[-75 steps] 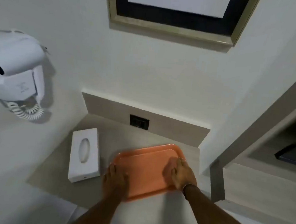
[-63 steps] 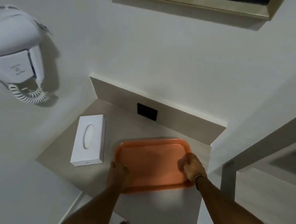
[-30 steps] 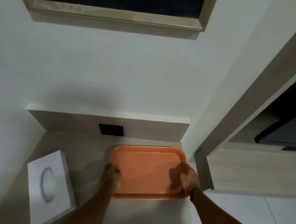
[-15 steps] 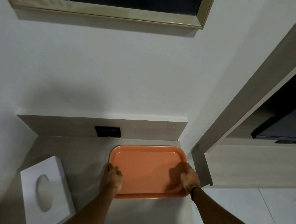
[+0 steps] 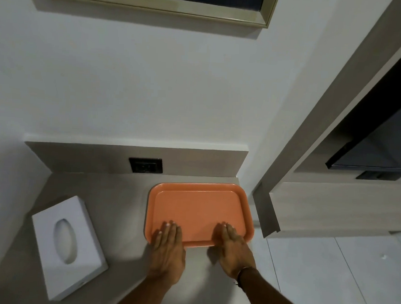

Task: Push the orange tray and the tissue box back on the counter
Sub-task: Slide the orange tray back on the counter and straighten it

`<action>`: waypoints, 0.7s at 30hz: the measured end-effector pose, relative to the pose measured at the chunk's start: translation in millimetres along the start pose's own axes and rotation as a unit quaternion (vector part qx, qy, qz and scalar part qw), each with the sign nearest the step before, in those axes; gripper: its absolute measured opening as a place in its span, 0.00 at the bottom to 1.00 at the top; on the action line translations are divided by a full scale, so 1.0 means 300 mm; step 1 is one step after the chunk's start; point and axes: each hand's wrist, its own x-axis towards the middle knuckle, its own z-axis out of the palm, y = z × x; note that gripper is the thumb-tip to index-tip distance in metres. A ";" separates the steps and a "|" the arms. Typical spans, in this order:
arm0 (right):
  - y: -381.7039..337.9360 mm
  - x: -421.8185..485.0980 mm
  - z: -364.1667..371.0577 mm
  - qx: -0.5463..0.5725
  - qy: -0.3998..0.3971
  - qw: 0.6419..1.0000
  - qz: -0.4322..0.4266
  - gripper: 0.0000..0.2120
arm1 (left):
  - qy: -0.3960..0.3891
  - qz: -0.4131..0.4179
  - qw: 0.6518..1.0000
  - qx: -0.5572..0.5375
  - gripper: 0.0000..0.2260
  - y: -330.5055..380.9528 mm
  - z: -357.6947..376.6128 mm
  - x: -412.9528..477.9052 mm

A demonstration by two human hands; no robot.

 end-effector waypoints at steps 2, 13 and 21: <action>-0.010 -0.037 0.040 -0.017 0.000 1.000 -0.022 0.35 | 0.003 0.011 1.000 -0.001 0.29 0.032 0.005 -0.057; -0.012 -0.099 0.162 -0.056 -0.013 0.995 -0.082 0.36 | -0.080 -0.024 0.996 0.012 0.28 0.106 0.083 -0.144; -0.009 -0.053 0.146 -0.047 -0.018 0.995 -0.082 0.38 | -0.082 -0.033 0.996 0.022 0.28 0.115 0.079 -0.093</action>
